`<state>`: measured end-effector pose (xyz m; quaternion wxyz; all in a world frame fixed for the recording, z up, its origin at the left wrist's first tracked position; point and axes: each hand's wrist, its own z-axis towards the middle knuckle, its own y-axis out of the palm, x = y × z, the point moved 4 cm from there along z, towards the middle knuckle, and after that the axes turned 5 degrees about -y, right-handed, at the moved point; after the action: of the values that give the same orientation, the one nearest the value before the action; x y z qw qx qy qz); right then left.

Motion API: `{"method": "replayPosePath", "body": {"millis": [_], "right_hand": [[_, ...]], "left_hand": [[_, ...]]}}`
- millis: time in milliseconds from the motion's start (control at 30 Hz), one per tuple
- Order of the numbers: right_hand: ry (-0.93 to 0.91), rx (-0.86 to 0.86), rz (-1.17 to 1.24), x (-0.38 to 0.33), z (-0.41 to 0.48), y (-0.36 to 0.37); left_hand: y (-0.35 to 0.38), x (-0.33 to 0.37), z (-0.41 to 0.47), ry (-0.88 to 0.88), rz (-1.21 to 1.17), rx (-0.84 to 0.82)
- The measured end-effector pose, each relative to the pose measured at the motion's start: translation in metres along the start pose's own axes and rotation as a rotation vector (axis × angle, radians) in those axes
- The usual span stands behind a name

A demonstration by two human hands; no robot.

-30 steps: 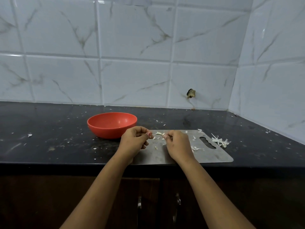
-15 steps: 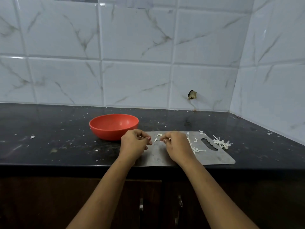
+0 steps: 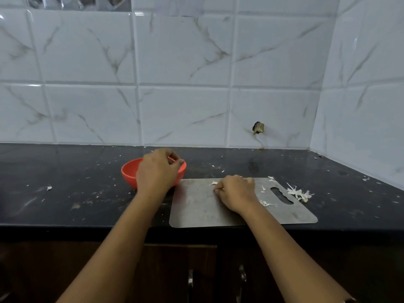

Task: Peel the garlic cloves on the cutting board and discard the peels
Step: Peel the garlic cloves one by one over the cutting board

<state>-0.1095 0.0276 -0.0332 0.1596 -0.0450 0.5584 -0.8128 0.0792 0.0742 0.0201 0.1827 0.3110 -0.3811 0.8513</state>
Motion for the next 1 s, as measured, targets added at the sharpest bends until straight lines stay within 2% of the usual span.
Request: {"method": "replayPosePath", "body": {"millis": [100, 167, 267, 367, 500, 633, 733, 800, 933, 1000], "right_hand": [[0.110, 0.083, -0.083, 0.020, 0.000, -0.007], [0.120, 0.130, 0.007, 0.023, 0.001, -0.011], [0.108, 0.130, 0.147, 0.020, 0.007, -0.012], [0.022, 0.009, 0.095, 0.009, 0.013, -0.008], [-0.060, -0.152, 0.018, -0.002, 0.017, 0.004], [-0.081, 0.016, -0.051, -0.003, 0.022, 0.003], [-0.074, 0.015, -0.009, -0.001, 0.021, 0.005], [-0.059, 0.005, 0.155, 0.001, 0.017, 0.006], [-0.030, 0.147, 0.751, 0.006, 0.006, 0.002], [-0.002, 0.102, 0.958, 0.005, -0.001, 0.005]], "left_hand": [[-0.004, -0.014, 0.028, -0.099, 0.202, -0.105], [-0.001, -0.022, 0.038, -0.136, 0.331, -0.209], [0.005, -0.026, 0.043, -0.109, 0.382, -0.272], [0.010, -0.023, 0.045, -0.059, 0.331, -0.262], [0.017, -0.010, 0.040, 0.022, 0.234, -0.158], [0.023, 0.007, 0.025, 0.134, 0.126, -0.086], [0.033, 0.014, 0.010, 0.208, 0.054, -0.118], [0.045, 0.014, -0.003, 0.228, 0.001, -0.179], [0.068, 0.003, -0.031, 0.198, -0.046, -0.323], [0.074, 0.000, -0.041, 0.206, -0.052, -0.358]]}}
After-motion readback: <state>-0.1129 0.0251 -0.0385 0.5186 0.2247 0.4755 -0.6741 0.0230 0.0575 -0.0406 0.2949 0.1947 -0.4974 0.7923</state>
